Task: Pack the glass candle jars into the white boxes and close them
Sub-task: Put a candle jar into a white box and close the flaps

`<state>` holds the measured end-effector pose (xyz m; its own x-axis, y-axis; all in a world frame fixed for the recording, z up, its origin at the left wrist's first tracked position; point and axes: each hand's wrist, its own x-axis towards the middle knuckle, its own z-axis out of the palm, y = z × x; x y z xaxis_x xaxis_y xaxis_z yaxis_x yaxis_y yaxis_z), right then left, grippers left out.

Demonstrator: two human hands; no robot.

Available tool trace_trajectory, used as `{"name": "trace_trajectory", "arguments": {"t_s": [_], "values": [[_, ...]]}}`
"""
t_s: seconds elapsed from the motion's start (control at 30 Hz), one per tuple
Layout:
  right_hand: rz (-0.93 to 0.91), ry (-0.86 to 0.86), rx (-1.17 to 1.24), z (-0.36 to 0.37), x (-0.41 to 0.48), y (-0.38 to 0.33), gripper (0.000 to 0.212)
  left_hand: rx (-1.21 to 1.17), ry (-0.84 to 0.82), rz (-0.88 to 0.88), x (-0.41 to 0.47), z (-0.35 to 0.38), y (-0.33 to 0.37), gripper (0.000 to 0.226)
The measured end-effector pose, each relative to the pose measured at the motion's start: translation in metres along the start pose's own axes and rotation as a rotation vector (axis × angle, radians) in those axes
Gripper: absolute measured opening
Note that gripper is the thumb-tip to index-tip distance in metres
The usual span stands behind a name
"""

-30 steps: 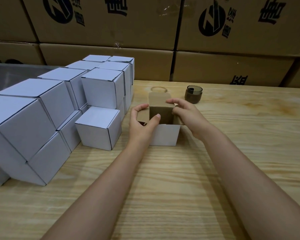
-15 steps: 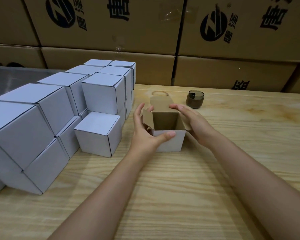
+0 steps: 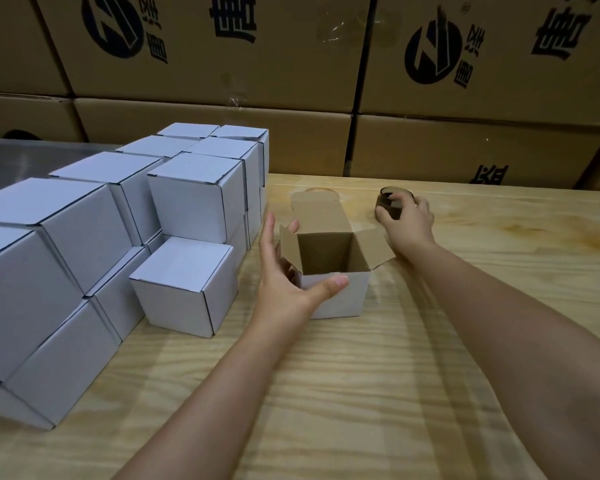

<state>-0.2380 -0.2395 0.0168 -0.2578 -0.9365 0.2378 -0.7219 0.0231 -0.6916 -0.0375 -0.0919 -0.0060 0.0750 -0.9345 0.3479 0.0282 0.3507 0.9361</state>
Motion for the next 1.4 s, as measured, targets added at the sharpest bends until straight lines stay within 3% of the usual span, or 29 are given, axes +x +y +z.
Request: {"name": "trace_trajectory", "arguments": {"t_s": [0.2, 0.53, 0.77, 1.0, 1.17, 1.3, 1.4], "values": [[-0.086, 0.156, 0.036, 0.003, -0.011, 0.002, 0.020, 0.014, 0.004, 0.028, 0.003, 0.001, -0.002, 0.115], [-0.049, 0.163, 0.249, -0.006, -0.088, -0.004, 0.007, -0.045, 0.010, -0.012, 0.002, 0.000, -0.002, 0.120], [-0.008, 0.154, 0.409, -0.020, -0.104, -0.003, 0.015, -0.024, 0.016, -0.034, 0.001, -0.001, 0.002, 0.122], [0.160, 0.192, 0.913, -0.036, -0.096, -0.006, 0.030, -0.035, 0.022, -0.039, 0.002, -0.002, -0.001, 0.123], [0.091, 0.191, 1.045, -0.055, -0.098, -0.027, 0.032, -0.046, 0.004, -0.034, 0.004, -0.002, -0.003, 0.120], [-0.033, 0.176, 0.997, -0.068, -0.106, -0.050, 0.034, -0.050, -0.006, -0.038, 0.001, -0.002, 0.001, 0.121], [-0.178, 0.074, 0.955, -0.073, -0.114, -0.066, 0.028, -0.054, -0.011, -0.040, 0.000, -0.001, 0.004, 0.125]]}}
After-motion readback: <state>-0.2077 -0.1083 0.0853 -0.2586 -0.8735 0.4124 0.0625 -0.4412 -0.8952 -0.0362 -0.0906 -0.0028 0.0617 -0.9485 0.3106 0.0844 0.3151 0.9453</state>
